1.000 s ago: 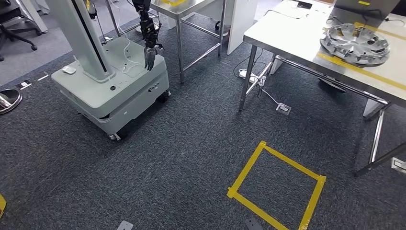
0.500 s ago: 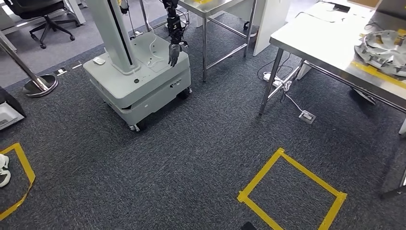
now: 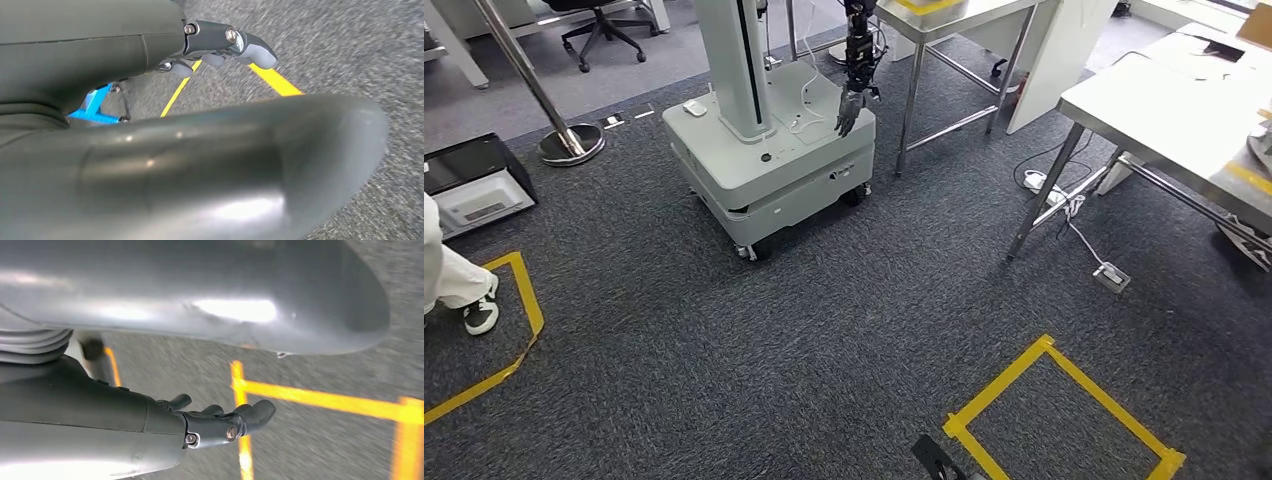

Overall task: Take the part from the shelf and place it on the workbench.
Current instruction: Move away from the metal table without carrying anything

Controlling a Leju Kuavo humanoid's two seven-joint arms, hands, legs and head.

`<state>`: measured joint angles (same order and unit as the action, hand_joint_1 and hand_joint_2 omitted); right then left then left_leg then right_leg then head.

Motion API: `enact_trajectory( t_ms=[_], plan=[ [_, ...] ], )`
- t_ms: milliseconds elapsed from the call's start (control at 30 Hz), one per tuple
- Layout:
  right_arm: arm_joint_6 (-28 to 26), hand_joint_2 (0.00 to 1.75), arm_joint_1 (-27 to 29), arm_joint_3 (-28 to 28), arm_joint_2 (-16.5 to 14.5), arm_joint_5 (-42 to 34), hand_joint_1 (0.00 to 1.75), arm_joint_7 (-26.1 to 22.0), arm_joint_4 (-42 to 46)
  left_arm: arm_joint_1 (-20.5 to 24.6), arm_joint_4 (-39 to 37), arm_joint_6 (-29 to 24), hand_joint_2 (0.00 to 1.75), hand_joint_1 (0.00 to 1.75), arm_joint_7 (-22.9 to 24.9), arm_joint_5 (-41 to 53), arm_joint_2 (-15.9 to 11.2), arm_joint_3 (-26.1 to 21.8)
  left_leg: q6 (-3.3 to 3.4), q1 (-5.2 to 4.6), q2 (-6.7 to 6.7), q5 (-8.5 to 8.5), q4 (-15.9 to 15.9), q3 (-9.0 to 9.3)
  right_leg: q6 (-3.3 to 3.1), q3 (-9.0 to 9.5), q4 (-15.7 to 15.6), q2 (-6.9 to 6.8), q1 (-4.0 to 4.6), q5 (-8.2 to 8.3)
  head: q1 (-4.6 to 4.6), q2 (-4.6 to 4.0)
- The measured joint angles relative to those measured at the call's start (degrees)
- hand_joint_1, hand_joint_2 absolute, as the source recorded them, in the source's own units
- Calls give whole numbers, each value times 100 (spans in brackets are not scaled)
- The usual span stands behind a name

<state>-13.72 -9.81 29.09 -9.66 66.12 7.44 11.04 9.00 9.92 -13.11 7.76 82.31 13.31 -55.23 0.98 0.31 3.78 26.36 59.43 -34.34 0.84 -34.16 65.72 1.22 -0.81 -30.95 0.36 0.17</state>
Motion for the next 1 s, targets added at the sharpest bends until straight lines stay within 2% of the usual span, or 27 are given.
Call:
enact_trajectory(
  t_ms=[33, 67, 100, 167, 233, 300, 367, 400, 433, 467, 500, 567, 600, 667, 700, 767, 800, 833, 867, 900, 933, 967, 1000],
  plan=[
    [-1, 0, -48, -25, -4, 9, 0, -4, 0, -1, 0, 22, 0, 0, -10, 1, -2, 0, -23, -3, 61, -9, 11, -11, -14, 175, -378, 85, 1, 131, 0, 0],
    [4, 0, -87, -46, -11, 10, 0, -10, 0, -1, 0, 54, 0, 0, -33, 4, -4, 0, -54, -1, 111, -23, 15, -28, -22, 277, -616, 151, 7, 189, -1, 0],
    [11, 0, -114, -64, -20, 0, 0, -15, 0, -3, -1, 105, 0, 0, -64, 13, -5, 0, -93, 5, 153, -39, 11, -46, -27, 306, -709, 184, 18, 186, -2, 0],
    [0, 0, -144, -84, -49, -27, 0, 1, 0, -10, -1, 241, 0, 0, -126, 58, -9, 0, -176, 21, 223, -75, -14, -79, -60, 303, -742, 106, 28, 219, -2, 0],
    [-62, 0, -146, -85, -76, -30, 0, 72, 0, -5, -2, 370, 0, 0, -143, 157, -11, 5, -232, 15, 83, 14, 125, -166, -138, 323, -797, 2, 14, 268, -11, 0],
    [-127, 0, -103, -83, -91, -83, 0, 151, 0, 26, -3, 450, 0, 0, -127, 300, -10, 31, -266, 5, -182, 344, 704, -433, -195, 337, -829, -131, 16, 285, -28, 0],
    [-125, 0, -4, -51, -93, -270, 0, 200, 0, 57, -3, 470, 0, 0, -96, 437, -4, 78, -298, 18, -301, 655, 1416, -750, -216, 337, -823, -286, 31, 271, -36, 0],
    [-81, 0, 59, -13, -92, -380, 0, 218, 0, 64, -3, 461, 0, 0, -77, 490, -2, 109, -310, 27, -325, 679, 1569, -805, -217, 339, -819, -364, 34, 262, -36, 0],
    [-21, 0, 130, 35, -92, -469, 0, 243, 0, 71, -2, 441, 0, 0, -61, 531, -2, 141, -319, 35, -351, 593, 1491, -744, -210, 346, -815, -439, 34, 250, -36, 0],
    [50, 0, 206, 90, -92, -533, 0, 275, 0, 84, 0, 408, 0, 0, -49, 559, -3, 173, -323, 42, -402, 428, 1194, -571, -195, 360, -808, -513, 32, 234, -36, 0],
    [117, 0, 285, 140, -91, -573, 0, 313, 0, 105, 2, 367, 0, 0, -43, 575, -3, 197, -322, 44, -518, 268, 780, -347, -172, 377, -799, -584, 31, 212, -36, 0],
    [236, 0, 423, 223, -85, -609, 0, 415, -1, 167, 4, 284, 0, 0, -90, 573, 4, 225, -269, 15, -721, 100, 151, -5, -112, 399, -767, -707, 59, 161, -36, 0],
    [295, 0, 472, 254, -81, -609, 0, 474, -2, 192, 5, 252, 0, 0, -143, 562, 9, 234, -231, -4, -764, 103, 36, 49, -86, 408, -758, -758, 75, 143, -32, 0],
    [391, 0, 530, 295, -79, -583, 0, 582, -2, 220, 7, 217, 0, 0, -246, 537, 16, 255, -143, -23, -659, 109, 23, 42, -33, 432, -767, -839, 80, 125, -26, 0],
    [415, 0, 543, 305, -80, -571, 0, 603, -2, 230, 8, 209, 0, 0, -269, 532, 22, 266, -110, -19, -603, 103, 13, 41, 2, 441, -746, -782, 66, 96, -23, 0],
    [422, 0, 559, 325, -85, -562, 0, 604, -2, 278, 9, 188, 0, 0, -261, 522, 49, 286, -35, 5, -484, 77, -9, 44, 60, 323, -433, -480, 37, -123, -14, 0],
    [420, 0, 570, 337, -87, -564, 0, 597, -2, 309, 10, 176, 0, 0, -251, 517, 66, 294, -8, 9, -417, 68, -11, 38, 72, 163, -85, -301, 30, -310, -8, 0],
    [419, 0, 586, 348, -90, -567, 0, 596, -3, 338, 10, 168, 0, 0, -245, 511, 79, 298, 13, 7, -342, 62, -10, 30, 71, -42, 329, -200, 29, -500, -5, 0],
    [419, 0, 602, 356, -91, -570, 0, 599, -3, 356, 10, 165, 0, 0, -242, 506, 89, 300, 23, 2, -262, 58, -9, 24, 65, -236, 702, -161, 30, -631, -4, 0],
    [418, 0, 617, 359, -93, -573, 0, 601, -4, 363, 10, 163, 0, 0, -239, 502, 93, 301, 25, -2, -179, 56, -7, 23, 54, -364, 922, -146, 32, -660, -3, 0],
    [415, 0, 626, 360, -96, -579, 0, 596, -4, 364, 9, 163, 0, 0, -235, 497, 94, 302, 23, -4, -95, 54, -3, 25, 40, -385, 907, -135, 32, -564, -3, 0],
    [407, 0, 630, 363, -99, -590, 0, 571, -4, 365, 9, 163, 0, 0, -225, 492, 95, 302, 18, -4, -10, 51, 2, 31, 22, -293, 664, -110, 30, -370, -3, 0],
    [396, 0, 631, 371, -102, -600, 0, 523, -4, 368, 9, 163, 0, 0, -208, 491, 98, 302, 8, 0, 74, 48, 7, 34, 5, -120, 260, -24, 22, -130, -3, 0]
  ],
)
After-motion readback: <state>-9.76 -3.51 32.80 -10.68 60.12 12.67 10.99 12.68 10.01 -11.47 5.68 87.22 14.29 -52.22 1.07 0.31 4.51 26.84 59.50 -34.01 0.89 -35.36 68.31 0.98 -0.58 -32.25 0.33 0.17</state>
